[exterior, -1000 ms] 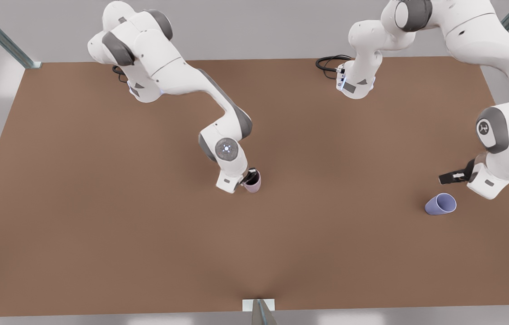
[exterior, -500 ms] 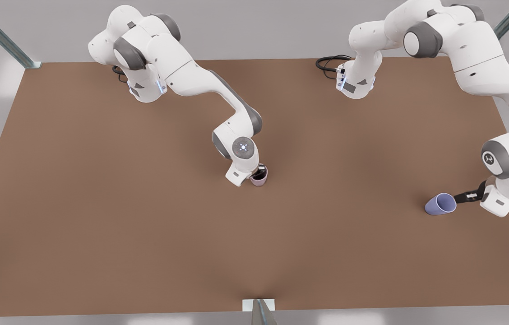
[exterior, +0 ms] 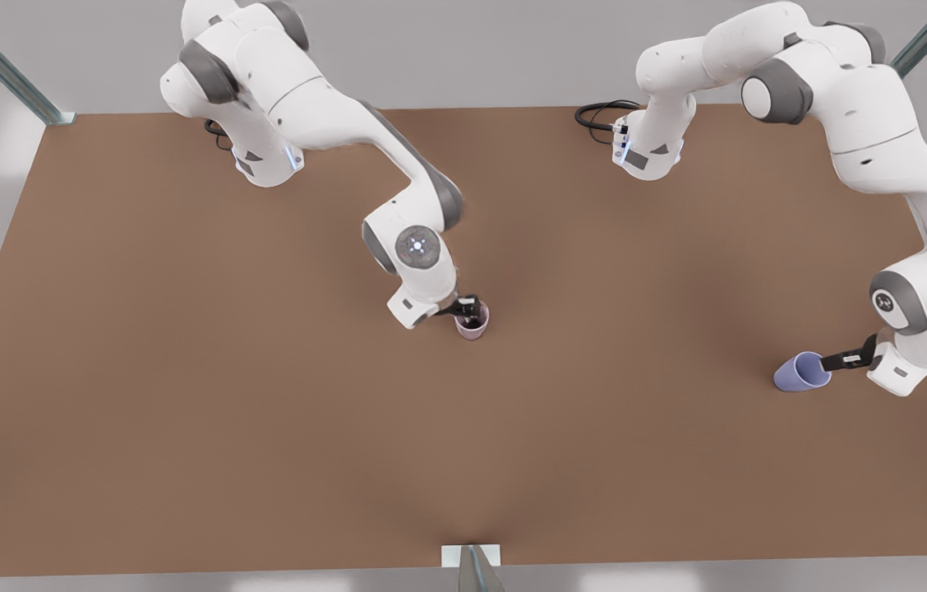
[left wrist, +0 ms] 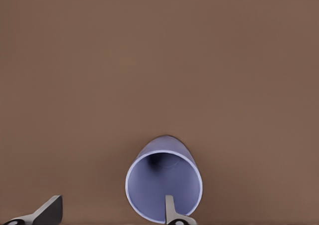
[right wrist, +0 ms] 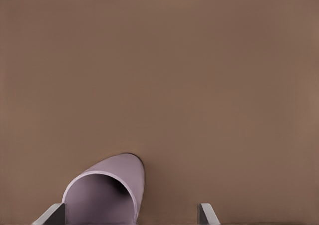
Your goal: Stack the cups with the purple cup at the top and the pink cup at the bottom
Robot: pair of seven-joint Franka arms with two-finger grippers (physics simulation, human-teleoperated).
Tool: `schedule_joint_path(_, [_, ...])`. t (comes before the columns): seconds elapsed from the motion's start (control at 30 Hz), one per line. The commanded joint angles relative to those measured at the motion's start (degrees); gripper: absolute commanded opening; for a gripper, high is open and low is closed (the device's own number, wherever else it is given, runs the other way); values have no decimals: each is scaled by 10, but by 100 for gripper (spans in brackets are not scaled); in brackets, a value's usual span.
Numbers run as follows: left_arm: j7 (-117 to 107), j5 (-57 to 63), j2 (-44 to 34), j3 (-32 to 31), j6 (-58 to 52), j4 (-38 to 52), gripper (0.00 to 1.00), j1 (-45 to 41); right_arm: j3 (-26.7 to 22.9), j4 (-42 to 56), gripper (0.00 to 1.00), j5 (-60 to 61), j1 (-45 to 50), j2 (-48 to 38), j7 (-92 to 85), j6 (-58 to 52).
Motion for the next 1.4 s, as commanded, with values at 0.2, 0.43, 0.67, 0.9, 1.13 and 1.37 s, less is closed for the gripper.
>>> schedule_joint_path(0.2, [29, -6, 23, 0, 28, -14, 100, 5, -28, 0, 100, -64, -254, -117, -432, -198])
schedule_joint_path(0.43, [29, -11, 38, -1, 54, -38, 100, 9, -44, 55, 100, -99, -347, -128, -508, -275])
schedule_joint_path(0.67, [22, -35, 37, -7, 45, -39, 34, 13, -73, 93, 100, -93, -374, -117, -514, -274])
schedule_joint_path(0.9, [22, -35, 29, -16, 43, -39, 21, 13, -73, 95, 100, -93, -374, -115, -509, -268])
schedule_joint_path(1.13, [3, -32, -30, -25, 37, -63, 21, -44, -73, 99, 100, -92, -376, -112, -507, -264])
schedule_joint_path(1.37, [-181, -34, -156, -25, -5, -143, 21, -250, -72, 99, 100, -92, -374, -111, -507, -264])
